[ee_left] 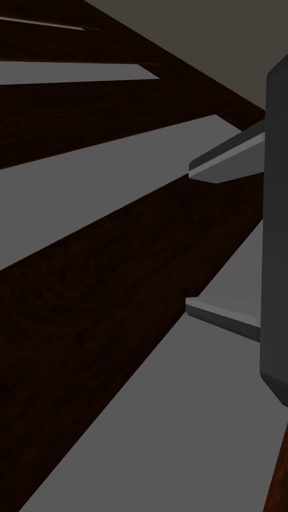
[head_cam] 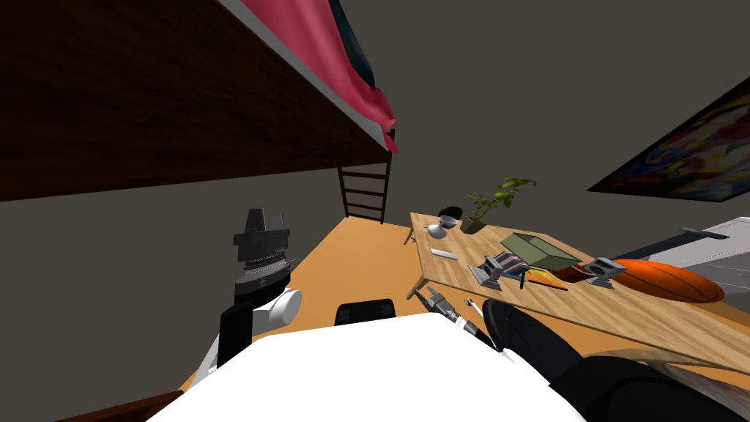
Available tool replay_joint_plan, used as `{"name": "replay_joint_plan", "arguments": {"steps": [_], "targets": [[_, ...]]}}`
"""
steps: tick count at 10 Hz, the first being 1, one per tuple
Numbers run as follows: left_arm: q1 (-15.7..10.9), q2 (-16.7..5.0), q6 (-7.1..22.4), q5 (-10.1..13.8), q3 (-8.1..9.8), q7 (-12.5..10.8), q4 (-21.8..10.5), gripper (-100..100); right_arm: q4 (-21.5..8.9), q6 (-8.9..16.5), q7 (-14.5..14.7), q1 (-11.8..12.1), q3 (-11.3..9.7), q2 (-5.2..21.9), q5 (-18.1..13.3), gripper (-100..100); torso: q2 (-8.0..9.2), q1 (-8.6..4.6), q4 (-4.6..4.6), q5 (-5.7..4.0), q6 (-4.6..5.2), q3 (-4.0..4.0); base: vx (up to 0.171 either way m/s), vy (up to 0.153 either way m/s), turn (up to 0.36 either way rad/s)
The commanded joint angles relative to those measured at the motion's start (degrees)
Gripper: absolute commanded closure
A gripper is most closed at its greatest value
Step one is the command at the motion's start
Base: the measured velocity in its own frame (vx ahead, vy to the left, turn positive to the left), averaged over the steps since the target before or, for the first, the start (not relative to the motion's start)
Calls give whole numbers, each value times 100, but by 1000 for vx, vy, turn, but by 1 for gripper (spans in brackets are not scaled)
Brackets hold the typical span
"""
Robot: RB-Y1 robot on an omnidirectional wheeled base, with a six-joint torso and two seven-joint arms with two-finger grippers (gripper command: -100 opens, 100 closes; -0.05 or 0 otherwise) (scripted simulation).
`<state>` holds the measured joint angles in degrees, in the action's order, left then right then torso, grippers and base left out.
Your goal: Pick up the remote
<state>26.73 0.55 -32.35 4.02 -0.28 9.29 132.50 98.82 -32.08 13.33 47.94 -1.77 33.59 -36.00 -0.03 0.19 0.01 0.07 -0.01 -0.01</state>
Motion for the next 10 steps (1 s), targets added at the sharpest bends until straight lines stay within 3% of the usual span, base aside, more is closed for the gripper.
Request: {"name": "replay_joint_plan", "arguments": {"steps": [1, 2, 4, 5, 6, 7, 9, 10], "targets": [[0, 0, 0, 0, 0, 0, 0, 0, -286, -40, 79, 16, -9, 61, -156, -100, 0, 0, 0, 0, 0, 0, 69, 71, 89], [1, 0, 0, 0, 1, 0, 0, 0, -458, -89, 174, 70, 4, 262, -394, -100, -2, 2, -1, 1, 4, -2, 95, 89, 205], [1, 0, 0, 0, 1, 0, 1, 0, -695, -89, 174, 70, 4, 262, -428, -100, -12, 4, -4, 3, 4, -8, 69, 51, 25], [1, 0, 0, 0, 1, 0, 1, 0, -920, -143, 275, 108, 18, 456, -693, -100, 3, -7, -1, -1, 6, 0, 52, 45, 225], [0, 0, 0, 0, 0, 0, 0, 0, -1082, -143, 275, 108, 18, 456, -694, -100, 1, -6, 0, -1, -1, 0, 73, 33, 113], [1, 0, 0, 0, 1, 0, 0, 0, -1244, -202, 382, 130, 32, 642, -936, -100, -2, -11, -1, -1, 4, -2, 116, 54, 190], [1, 0, 0, 0, 1, 0, 1, 0, -1474, -202, 382, 130, 32, 642, -953, -100, -15, -10, -4, -1, 4, -10, 73, 17, 35], [1, -1, 0, 0, 1, 0, 1, 0, -1696, -266, 495, 136, 46, 819, -1202, -100, 1, -17, -1, -2, 6, -1, 75, 20, 206]]}}
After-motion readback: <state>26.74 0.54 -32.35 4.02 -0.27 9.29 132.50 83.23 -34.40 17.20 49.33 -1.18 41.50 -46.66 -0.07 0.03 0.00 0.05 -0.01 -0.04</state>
